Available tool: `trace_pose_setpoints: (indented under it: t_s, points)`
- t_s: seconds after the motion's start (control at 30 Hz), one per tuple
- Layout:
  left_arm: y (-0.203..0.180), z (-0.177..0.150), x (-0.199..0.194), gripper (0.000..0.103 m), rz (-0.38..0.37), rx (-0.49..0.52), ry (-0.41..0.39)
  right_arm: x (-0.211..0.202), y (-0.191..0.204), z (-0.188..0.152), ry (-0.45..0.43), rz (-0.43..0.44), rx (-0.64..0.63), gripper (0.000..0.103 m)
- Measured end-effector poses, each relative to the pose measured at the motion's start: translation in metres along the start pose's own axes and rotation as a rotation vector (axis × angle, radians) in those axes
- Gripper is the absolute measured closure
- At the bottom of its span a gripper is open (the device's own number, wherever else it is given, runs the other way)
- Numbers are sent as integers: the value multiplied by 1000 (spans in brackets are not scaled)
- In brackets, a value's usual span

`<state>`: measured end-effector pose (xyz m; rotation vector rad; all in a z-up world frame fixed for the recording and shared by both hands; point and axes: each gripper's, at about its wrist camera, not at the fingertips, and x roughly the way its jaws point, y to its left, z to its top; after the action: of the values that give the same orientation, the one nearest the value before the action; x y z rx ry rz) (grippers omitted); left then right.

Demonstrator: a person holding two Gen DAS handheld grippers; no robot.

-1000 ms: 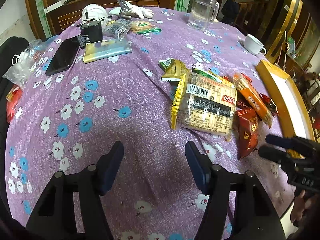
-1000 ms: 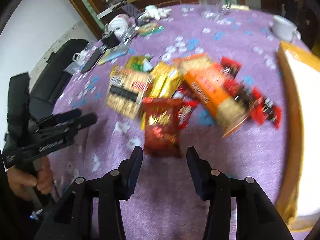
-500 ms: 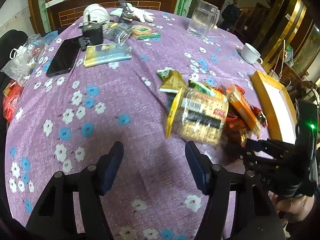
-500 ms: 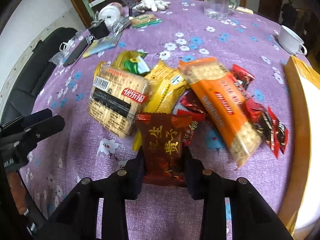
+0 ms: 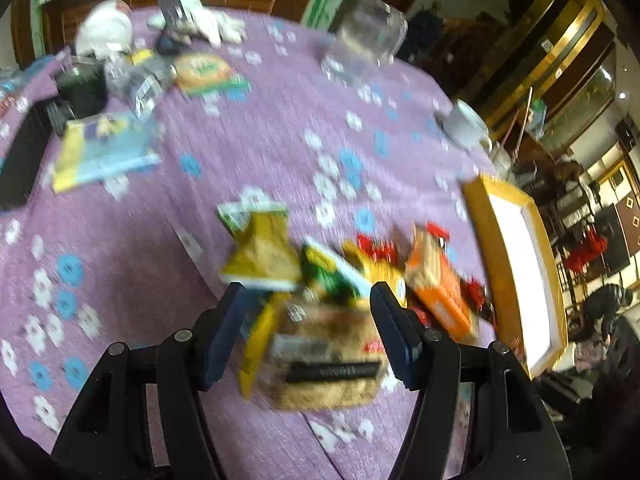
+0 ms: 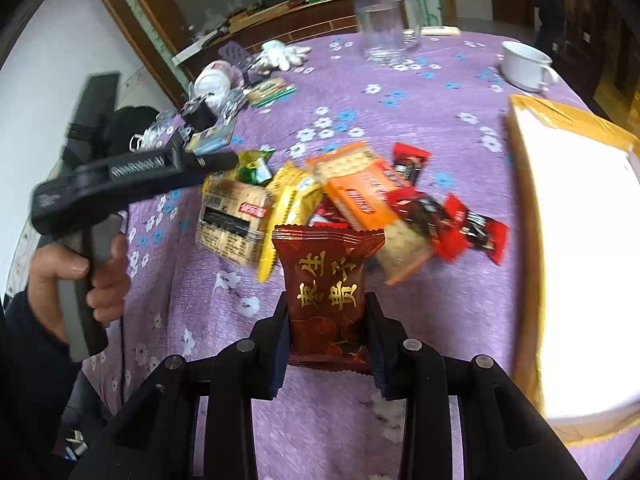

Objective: Organize snacks
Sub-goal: 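Carry the cracker bag and candy bag with both tools over the white box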

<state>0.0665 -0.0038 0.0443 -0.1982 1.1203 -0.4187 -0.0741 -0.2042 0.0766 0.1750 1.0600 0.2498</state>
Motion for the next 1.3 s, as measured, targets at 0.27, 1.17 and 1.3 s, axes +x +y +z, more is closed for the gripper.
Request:
trace_pose_setpoints:
  t_s: [0.27,1.17,1.3]
  points:
    - [-48,-82,-20,40,-125,163,163,-18,-17,-9,-18,39,34,69]
    - [-108,-95,9,25,150,424,136,-70,-56,-26,-100,53,68,69]
    - [-115,-108,21,22,270,499,182,-74,-66,-28,-98,67,68,69]
